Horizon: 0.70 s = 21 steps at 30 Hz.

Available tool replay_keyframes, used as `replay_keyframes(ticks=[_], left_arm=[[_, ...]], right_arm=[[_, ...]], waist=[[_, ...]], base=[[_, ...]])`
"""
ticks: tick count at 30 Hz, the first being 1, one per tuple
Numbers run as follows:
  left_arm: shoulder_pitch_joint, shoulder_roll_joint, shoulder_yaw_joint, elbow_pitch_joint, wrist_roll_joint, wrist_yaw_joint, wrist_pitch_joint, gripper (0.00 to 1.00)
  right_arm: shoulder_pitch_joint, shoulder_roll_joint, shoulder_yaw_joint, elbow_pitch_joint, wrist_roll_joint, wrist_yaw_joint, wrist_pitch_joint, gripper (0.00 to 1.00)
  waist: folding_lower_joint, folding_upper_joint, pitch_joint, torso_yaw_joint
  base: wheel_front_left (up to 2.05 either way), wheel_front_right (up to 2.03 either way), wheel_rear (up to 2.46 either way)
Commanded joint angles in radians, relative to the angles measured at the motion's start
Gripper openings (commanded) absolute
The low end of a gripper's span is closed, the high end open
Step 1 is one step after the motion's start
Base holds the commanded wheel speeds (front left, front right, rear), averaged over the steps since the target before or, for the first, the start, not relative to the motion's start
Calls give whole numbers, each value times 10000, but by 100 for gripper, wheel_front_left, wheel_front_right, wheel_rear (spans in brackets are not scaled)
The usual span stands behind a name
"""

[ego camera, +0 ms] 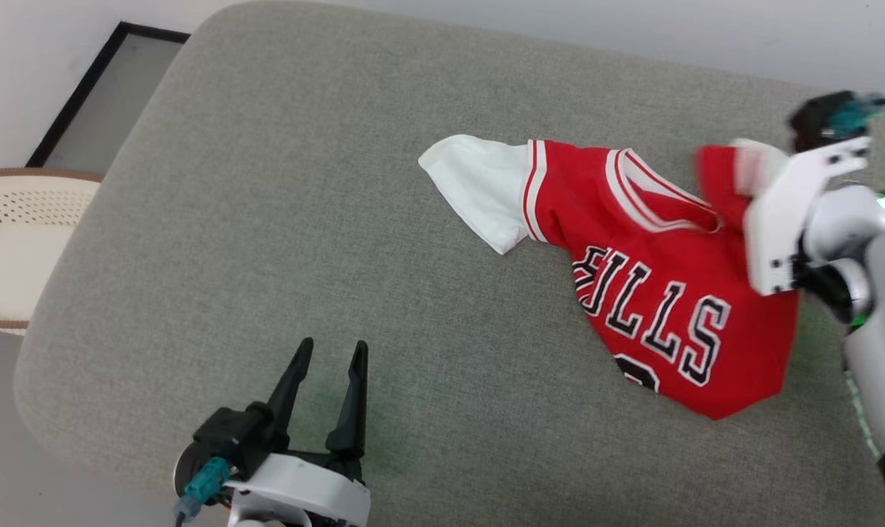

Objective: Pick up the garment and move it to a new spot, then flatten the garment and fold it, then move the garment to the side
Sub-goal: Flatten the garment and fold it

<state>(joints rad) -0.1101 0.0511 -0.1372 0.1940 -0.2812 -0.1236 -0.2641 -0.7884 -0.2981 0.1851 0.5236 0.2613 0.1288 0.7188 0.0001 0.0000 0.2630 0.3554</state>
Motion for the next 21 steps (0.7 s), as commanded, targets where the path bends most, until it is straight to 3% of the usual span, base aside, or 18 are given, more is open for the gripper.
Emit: replay_keyframes(ticks=[1,8,14,16,17,21], left_arm=[[57,-9,-13,-15,-80,-33,-1,100],[-58,-7,-156,1,-262,51,-1,100],[-90,-6,-200,47,-377,64,-1,100],[-45,-9,-177,33,-421,84,-1,100],[-4,-8,-155,28,-428,83,-1,100],[128,-6,-95,26,-418,91,-1,100]], right_arm=[[172,-38,681,-546,122,39,74,0],[917,-251,2980,-2331,1070,39,1015,0],[1257,-609,3483,-2883,1348,39,1118,0],[1208,-664,3459,-3139,1313,39,850,84],[1218,-608,3360,-3250,1441,39,741,100],[1194,-633,3029,-3915,1816,39,700,100]], waist=[[-1,0,33,-4],[-1,0,123,119],[-1,0,98,166],[-1,0,68,121],[-1,0,42,74],[-1,0,-79,-142]], base=[[0,0,0],[0,0,0],[0,0,0],[0,0,0],[0,0,0],[0,0,0]])
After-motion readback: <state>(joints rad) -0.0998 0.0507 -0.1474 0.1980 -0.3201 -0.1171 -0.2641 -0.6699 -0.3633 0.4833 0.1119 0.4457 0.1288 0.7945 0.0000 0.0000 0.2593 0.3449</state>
